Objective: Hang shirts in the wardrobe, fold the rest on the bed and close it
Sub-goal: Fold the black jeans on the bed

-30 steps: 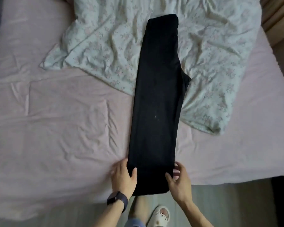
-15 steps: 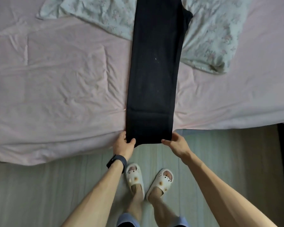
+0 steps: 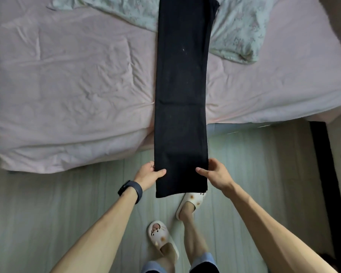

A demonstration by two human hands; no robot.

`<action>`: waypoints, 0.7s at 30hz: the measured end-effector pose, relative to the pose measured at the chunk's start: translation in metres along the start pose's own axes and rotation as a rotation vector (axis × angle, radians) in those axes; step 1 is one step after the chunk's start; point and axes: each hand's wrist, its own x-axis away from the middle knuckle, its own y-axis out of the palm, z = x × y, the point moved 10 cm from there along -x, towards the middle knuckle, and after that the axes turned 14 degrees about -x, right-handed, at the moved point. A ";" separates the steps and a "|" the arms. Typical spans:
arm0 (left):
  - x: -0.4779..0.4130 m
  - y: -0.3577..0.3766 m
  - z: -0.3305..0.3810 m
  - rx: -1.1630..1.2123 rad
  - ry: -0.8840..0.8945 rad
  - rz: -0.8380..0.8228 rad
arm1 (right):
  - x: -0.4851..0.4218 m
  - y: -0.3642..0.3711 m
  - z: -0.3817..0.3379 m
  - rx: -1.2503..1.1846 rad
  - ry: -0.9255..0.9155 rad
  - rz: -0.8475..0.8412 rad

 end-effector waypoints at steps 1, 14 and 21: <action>0.012 0.002 -0.004 0.008 0.001 0.006 | 0.013 0.002 0.004 -0.018 0.007 0.006; 0.092 -0.003 -0.035 0.281 0.001 0.031 | 0.100 -0.002 0.029 -0.273 -0.066 0.228; 0.101 0.014 -0.041 0.402 -0.098 -0.056 | 0.110 -0.015 0.037 -0.338 -0.032 0.205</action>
